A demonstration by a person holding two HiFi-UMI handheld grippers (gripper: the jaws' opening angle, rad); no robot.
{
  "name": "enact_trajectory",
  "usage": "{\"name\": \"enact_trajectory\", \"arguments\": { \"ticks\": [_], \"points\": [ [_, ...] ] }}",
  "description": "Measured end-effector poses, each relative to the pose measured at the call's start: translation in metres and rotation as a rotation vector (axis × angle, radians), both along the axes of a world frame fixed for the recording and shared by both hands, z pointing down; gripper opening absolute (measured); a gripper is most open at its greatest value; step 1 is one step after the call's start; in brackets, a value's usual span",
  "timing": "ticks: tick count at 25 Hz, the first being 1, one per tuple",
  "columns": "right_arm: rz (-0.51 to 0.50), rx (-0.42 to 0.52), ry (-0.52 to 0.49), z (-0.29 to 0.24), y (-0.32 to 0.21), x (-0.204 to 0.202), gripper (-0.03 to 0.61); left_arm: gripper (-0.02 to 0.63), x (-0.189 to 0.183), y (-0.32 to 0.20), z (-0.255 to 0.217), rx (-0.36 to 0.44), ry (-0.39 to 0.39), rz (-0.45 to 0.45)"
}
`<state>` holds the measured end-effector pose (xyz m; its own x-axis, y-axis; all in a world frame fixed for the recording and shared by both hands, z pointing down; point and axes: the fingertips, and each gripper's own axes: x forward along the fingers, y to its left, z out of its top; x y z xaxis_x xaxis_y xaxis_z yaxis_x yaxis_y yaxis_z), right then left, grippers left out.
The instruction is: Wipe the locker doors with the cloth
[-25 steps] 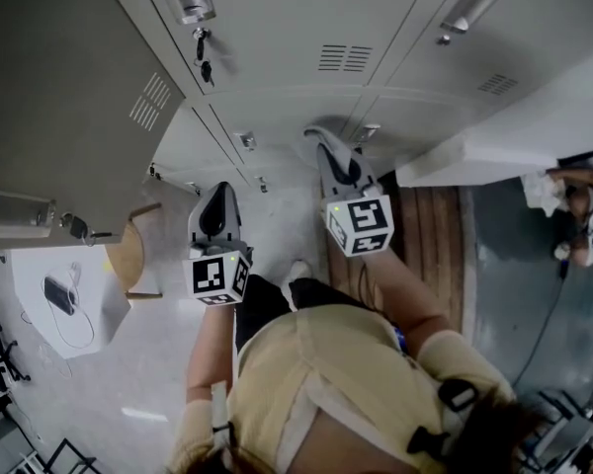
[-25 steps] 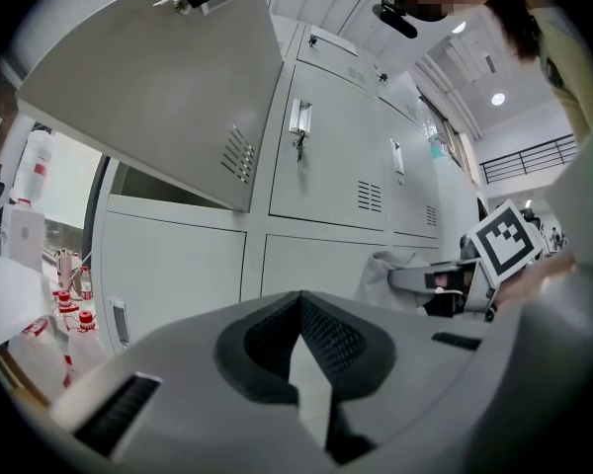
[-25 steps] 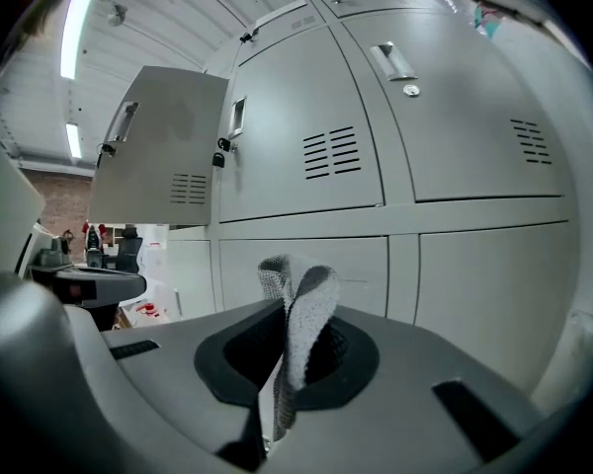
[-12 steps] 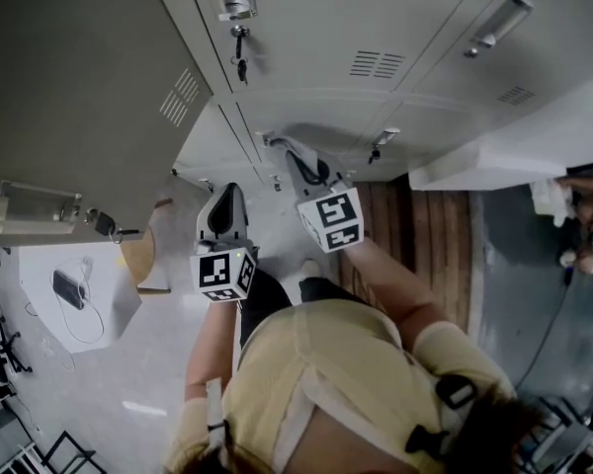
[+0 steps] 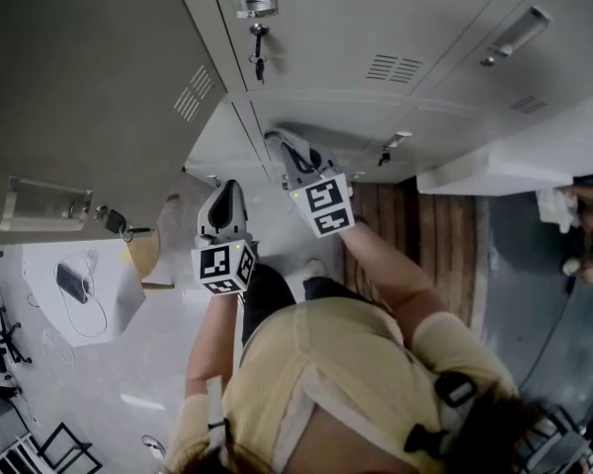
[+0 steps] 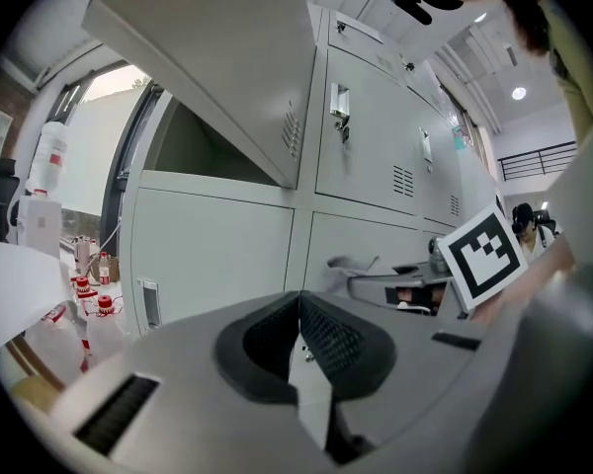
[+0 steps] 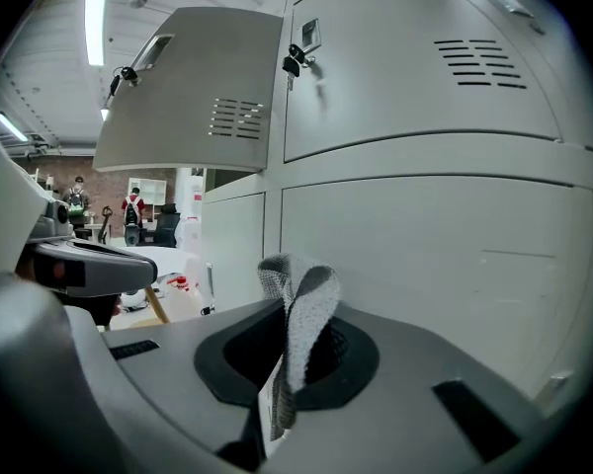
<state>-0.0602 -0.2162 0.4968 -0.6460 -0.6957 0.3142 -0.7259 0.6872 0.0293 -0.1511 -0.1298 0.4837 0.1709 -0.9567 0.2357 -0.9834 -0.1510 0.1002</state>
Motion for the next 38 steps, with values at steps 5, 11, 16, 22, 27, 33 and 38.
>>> {"name": "enact_trajectory", "arguments": {
  "ticks": [5,11,16,22,27,33,38],
  "points": [
    [0.039,-0.004,0.024,0.008,-0.013,0.014,0.009,0.002,-0.003,-0.005,0.002,-0.013,0.013,-0.009],
    [0.094,-0.001,0.044,0.010,-0.023,0.043,0.011,0.002,0.002,-0.009,0.005,-0.021,-0.004,0.002],
    [0.137,0.004,0.051,0.010,-0.026,0.067,0.011,0.002,0.014,-0.015,0.004,-0.019,-0.001,0.025],
    [0.197,0.002,0.066,0.013,-0.029,0.099,0.009,0.002,0.027,-0.022,0.002,-0.011,-0.005,0.056],
    [0.250,-0.002,0.080,0.016,-0.031,0.126,0.009,0.002,0.039,-0.026,0.002,-0.010,-0.002,0.083],
    [0.318,-0.005,0.101,0.021,-0.037,0.161,0.009,0.002,0.051,-0.029,0.003,-0.007,0.005,0.110],
    [0.370,-0.009,0.118,0.024,-0.040,0.188,0.009,0.002,0.057,-0.031,0.003,-0.007,0.007,0.117]
  ]
}}
